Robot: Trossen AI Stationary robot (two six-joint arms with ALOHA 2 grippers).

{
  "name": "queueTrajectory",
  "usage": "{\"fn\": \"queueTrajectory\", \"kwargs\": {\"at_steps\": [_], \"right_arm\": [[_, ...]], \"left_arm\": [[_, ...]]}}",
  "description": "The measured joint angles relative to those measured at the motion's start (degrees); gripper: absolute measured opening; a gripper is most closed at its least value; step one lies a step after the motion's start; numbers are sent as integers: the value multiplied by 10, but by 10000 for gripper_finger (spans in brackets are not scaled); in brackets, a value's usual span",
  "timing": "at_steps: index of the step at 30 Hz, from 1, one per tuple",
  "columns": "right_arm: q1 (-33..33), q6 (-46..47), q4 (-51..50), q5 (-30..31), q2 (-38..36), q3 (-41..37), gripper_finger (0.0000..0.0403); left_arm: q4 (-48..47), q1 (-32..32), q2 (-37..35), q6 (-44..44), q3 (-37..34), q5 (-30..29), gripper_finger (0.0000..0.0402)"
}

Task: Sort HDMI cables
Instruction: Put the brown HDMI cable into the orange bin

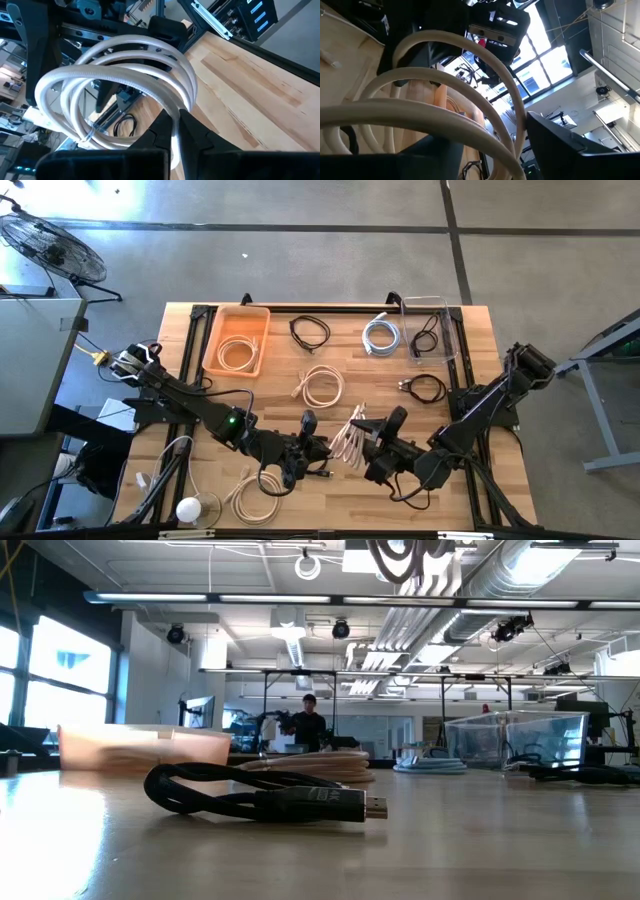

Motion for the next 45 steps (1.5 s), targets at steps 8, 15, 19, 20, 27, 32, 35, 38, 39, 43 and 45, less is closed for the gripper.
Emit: {"fn": "queueTrajectory", "kwargs": {"at_steps": [8, 15, 19, 20, 27, 32, 35, 38, 39, 43, 45], "right_arm": [[4, 30, -43, 35, 0, 0, 248], [34, 36, -79, 192, 0, -1, 247], [60, 42, -79, 208, 0, -1, 246], [67, 49, -78, 208, 0, -1, 246], [117, 117, -79, 226, 0, -1, 246], [143, 150, -90, 226, 0, -1, 245], [151, 169, -104, 226, 0, -1, 245], [153, 202, -136, 226, 0, -1, 245], [153, 214, -148, 226, 0, -1, 245], [153, 279, -205, 226, 0, -1, 245], [153, 306, -229, 226, 0, -1, 245]], "left_arm": [[-1, 0, 0, -1, 0, -11, 7], [-3, 0, 0, 0, 1, -15, 7], [-8, 0, 0, 0, 1, -30, 7], [-9, 0, 0, 2, 1, -34, 7], [-42, -4, -11, 21, 1, -89, 7], [-154, -31, -42, 29, 1, -298, 7], [-239, -47, -62, 23, 1, -404, 7], [-324, -54, -86, -21, 1, -450, 7], [-354, -53, -93, -43, 1, -451, 7], [-493, -44, -125, -161, 1, -452, 7], [-567, -29, -135, -220, 1, -449, 7]]}}
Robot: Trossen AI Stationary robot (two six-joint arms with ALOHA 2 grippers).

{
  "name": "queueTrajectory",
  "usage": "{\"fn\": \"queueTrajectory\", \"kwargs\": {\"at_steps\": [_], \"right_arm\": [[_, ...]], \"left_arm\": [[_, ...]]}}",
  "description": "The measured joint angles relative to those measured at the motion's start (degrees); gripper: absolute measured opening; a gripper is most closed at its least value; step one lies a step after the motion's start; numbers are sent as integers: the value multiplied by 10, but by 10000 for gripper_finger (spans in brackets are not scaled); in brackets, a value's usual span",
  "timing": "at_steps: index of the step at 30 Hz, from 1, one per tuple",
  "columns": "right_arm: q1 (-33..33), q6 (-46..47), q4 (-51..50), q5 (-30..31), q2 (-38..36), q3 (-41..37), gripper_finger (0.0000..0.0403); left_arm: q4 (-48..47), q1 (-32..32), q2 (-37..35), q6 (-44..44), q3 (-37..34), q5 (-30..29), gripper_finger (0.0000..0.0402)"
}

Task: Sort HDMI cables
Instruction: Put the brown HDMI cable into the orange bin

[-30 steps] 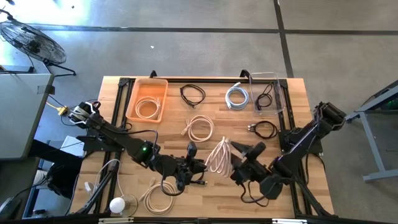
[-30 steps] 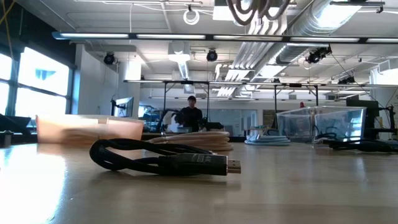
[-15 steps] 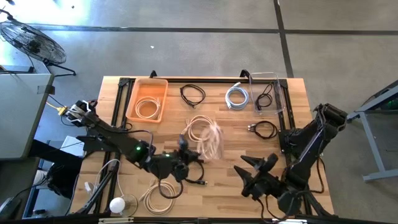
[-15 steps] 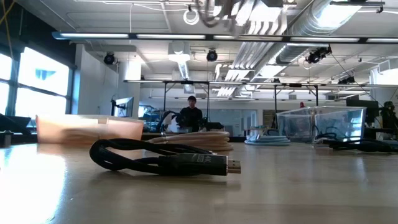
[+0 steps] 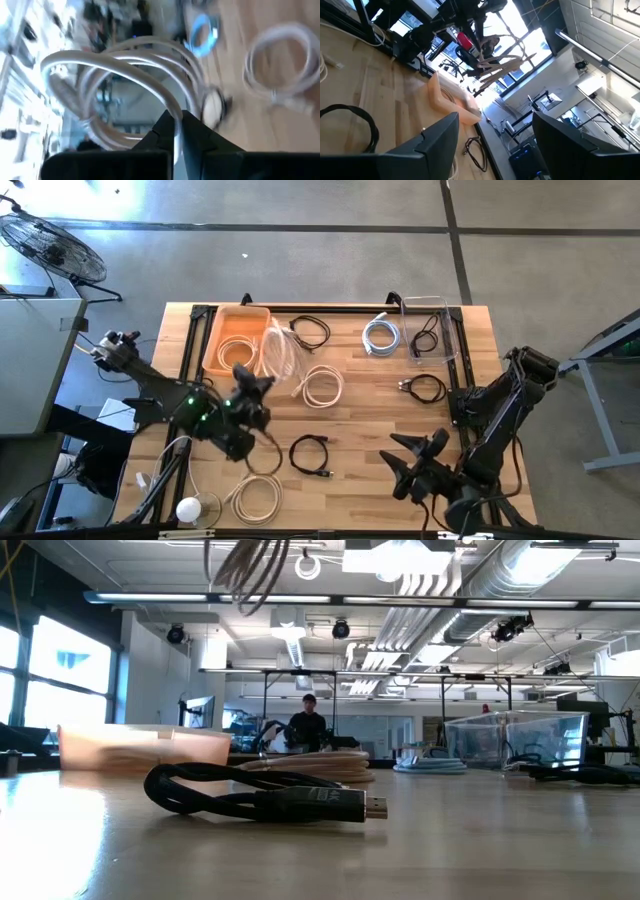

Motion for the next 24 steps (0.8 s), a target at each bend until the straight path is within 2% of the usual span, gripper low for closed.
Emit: {"fn": "queueTrajectory", "kwargs": {"at_steps": [6, 10, 17, 24], "right_arm": [[0, 43, -35, -2, 0, 0, 245], [0, 43, -37, -5, 0, -1, 245], [-12, 88, -71, -29, 0, -1, 245], [-37, 166, -139, -117, 0, -1, 245]], "left_arm": [[-220, 62, -27, -189, 0, 84, 7], [-306, 112, -29, -263, -1, 132, 7], [-303, 213, -27, -235, -2, 230, 7], [-303, 314, -26, -200, -2, 287, 7]]}}
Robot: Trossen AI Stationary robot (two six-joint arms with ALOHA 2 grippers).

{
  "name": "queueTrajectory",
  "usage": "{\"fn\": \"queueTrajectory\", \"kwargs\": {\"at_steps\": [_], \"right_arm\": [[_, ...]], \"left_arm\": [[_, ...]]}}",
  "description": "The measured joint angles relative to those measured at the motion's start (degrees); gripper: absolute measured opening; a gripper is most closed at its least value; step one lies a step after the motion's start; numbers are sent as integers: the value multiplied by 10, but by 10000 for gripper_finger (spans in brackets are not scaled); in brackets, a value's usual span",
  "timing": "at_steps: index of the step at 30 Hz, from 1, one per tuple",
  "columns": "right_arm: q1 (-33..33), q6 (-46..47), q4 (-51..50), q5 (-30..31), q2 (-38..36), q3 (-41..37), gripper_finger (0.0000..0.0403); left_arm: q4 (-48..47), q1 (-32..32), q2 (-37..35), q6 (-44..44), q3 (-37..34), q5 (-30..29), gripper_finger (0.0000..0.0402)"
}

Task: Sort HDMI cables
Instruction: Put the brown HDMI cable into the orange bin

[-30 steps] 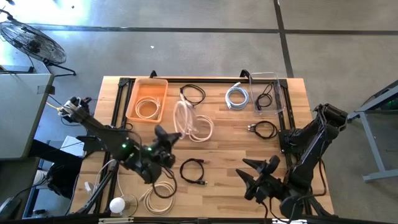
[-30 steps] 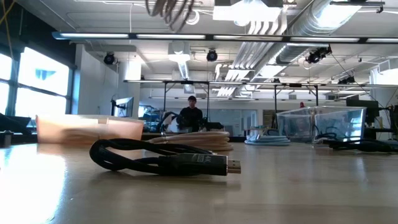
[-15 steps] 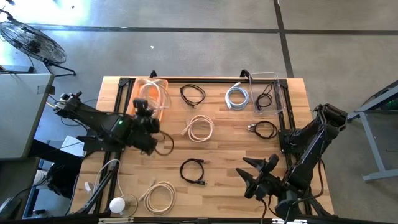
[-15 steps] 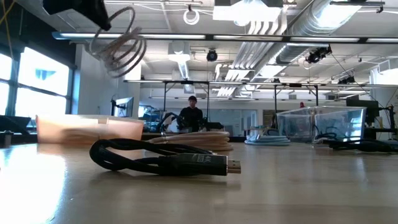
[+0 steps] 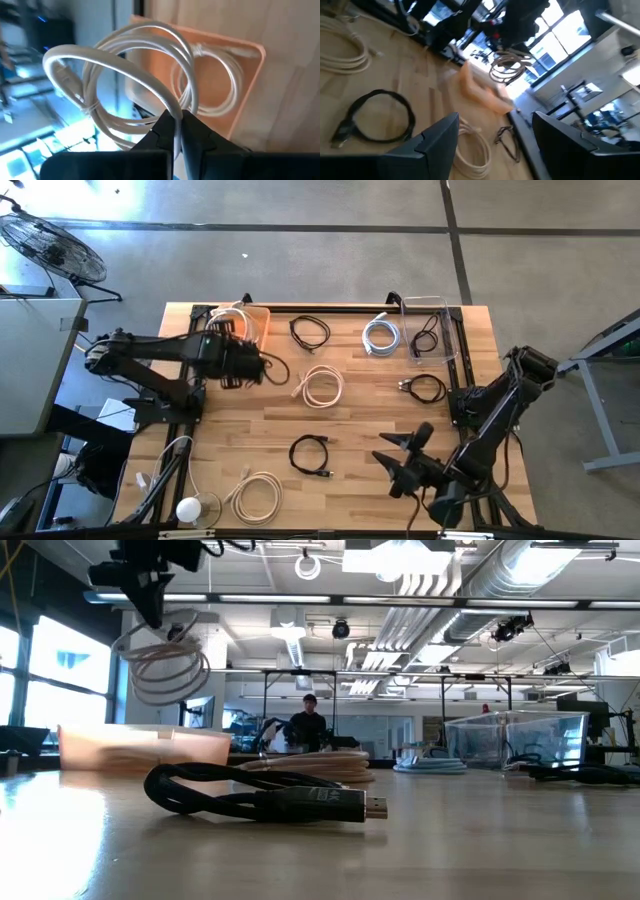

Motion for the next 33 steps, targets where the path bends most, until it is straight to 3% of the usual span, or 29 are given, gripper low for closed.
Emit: {"fn": "queueTrajectory", "kwargs": {"at_steps": [6, 15, 30, 33], "right_arm": [[-13, 39, -35, -38, 0, 0, 245], [-12, 46, -42, -48, 0, 0, 245], [-12, 68, -57, -58, 0, 0, 245], [-12, 67, -57, -57, 0, 0, 245]], "left_arm": [[0, 69, 0, 32, 0, 40, 7], [8, 114, 0, 54, -6, 70, 7], [153, 129, 0, 138, -149, 149, 7], [177, 138, 0, 139, -168, 161, 24]]}}
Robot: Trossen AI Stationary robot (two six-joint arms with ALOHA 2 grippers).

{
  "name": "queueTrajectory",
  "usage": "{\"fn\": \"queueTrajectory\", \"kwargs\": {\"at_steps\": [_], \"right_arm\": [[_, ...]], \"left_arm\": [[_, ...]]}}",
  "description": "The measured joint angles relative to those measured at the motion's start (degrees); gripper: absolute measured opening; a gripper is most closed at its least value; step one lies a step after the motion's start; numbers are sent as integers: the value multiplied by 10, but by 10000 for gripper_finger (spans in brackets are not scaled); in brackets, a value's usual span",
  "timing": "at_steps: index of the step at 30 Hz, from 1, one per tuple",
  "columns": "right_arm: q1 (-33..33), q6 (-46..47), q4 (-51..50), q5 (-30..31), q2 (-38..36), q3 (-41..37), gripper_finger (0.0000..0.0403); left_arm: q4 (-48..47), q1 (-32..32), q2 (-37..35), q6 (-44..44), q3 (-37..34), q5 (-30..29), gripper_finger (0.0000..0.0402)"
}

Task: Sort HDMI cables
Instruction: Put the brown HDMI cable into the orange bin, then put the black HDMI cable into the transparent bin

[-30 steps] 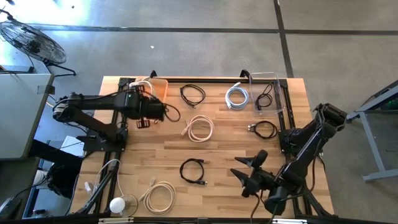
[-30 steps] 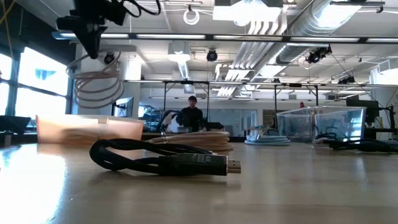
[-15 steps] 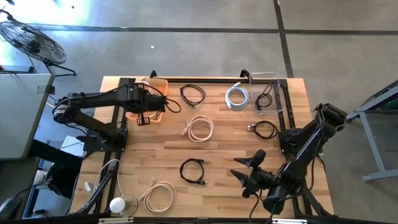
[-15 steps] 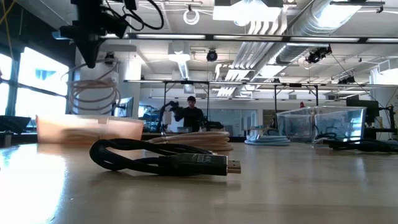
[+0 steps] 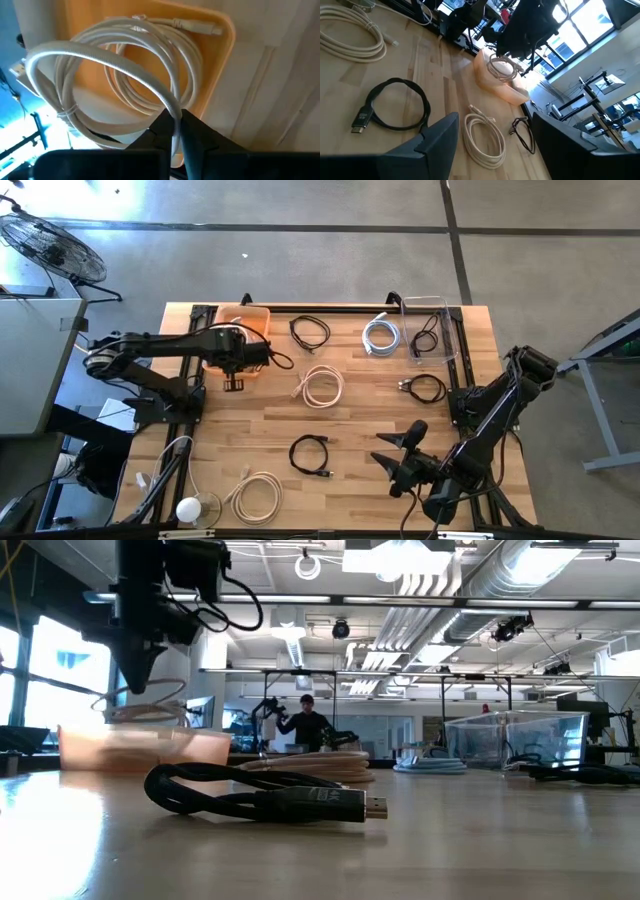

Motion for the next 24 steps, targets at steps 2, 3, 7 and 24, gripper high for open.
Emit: {"fn": "queueTrajectory", "kwargs": {"at_steps": [2, 3, 7, 24], "right_arm": [[0, 0, 0, 0, 0, 0, 245], [0, 0, 0, 0, 0, 0, 245], [0, 0, 0, 0, 0, 0, 245], [0, 0, -2, 0, 0, 0, 245]], "left_arm": [[3, 5, 0, -1, -6, -5, 47], [6, 6, 0, -1, -7, -11, 58], [12, 4, 0, -1, -9, -29, 96], [32, -5, 0, 16, 12, 69, 131]]}}
